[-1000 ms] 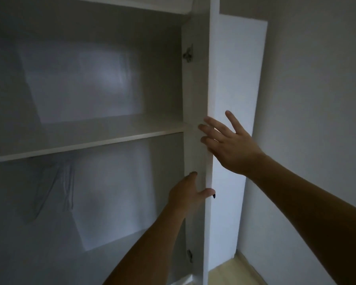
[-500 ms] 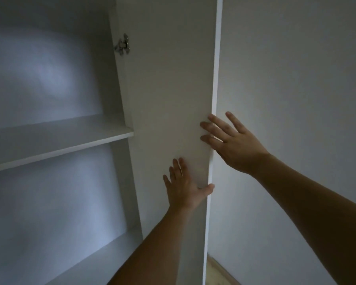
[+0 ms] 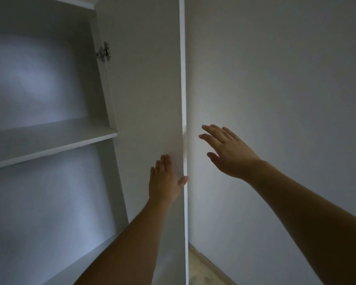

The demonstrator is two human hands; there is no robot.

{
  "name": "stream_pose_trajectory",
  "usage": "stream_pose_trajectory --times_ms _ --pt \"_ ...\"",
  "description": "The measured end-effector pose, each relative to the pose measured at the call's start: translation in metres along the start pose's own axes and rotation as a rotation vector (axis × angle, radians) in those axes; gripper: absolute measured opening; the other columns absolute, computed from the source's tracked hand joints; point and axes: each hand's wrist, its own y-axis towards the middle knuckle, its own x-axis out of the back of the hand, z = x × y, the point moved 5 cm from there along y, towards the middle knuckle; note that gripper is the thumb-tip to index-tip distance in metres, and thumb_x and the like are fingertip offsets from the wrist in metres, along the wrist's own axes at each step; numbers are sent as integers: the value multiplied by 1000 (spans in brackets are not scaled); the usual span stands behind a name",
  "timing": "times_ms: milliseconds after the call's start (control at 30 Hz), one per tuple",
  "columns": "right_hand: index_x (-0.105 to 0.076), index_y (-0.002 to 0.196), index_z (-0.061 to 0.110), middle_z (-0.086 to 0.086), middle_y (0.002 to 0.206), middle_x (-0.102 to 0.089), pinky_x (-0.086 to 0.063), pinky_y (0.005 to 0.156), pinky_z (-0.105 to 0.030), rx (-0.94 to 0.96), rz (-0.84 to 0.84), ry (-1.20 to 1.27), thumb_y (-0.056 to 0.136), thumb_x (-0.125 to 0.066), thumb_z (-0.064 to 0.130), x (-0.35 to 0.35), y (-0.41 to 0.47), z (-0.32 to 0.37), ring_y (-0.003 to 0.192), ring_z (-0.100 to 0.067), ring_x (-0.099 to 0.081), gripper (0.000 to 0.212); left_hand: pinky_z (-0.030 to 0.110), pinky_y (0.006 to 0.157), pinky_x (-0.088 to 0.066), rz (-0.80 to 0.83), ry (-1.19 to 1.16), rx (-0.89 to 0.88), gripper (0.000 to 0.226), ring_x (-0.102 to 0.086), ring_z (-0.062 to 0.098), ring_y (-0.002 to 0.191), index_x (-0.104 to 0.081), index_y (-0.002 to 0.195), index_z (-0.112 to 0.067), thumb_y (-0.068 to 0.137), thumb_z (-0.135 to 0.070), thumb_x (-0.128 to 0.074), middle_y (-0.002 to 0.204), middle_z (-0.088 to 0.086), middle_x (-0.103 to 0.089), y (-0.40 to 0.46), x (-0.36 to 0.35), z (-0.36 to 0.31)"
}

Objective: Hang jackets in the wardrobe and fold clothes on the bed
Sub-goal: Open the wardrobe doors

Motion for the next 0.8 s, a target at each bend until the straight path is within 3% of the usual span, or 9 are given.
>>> stream_pose_trajectory --times_ms 167,467,800 --pt "-21 153 21 1 162 -13 -7 122 -36 -111 31 153 99 -46 36 24 -57 -1 149 -17 -10 61 39 122 -14 -98 29 -72 87 -7 27 151 -2 156 -9 96 -62 -37 164 10 -1 -38 29 -28" --pt "-12 155 18 -1 162 -11 -6 117 -27 -378 78 235 99 -49 36 63 -166 -12 148 -18 -12 70 39 122 -6 -117 41 -320 73 -8 26 151 -12 156 -10 101 -49 -39 164 9 -7 -97 56 -96" --pt "-16 154 15 -3 161 -18 -12 118 -30 -655 233 200 98 -50 33 114 -325 -10 147 -19 -16 68 35 121 2 57 -79 -531 72 0 23 152 -5 156 -12 102 -51 -31 165 7 -3 -188 47 -200"
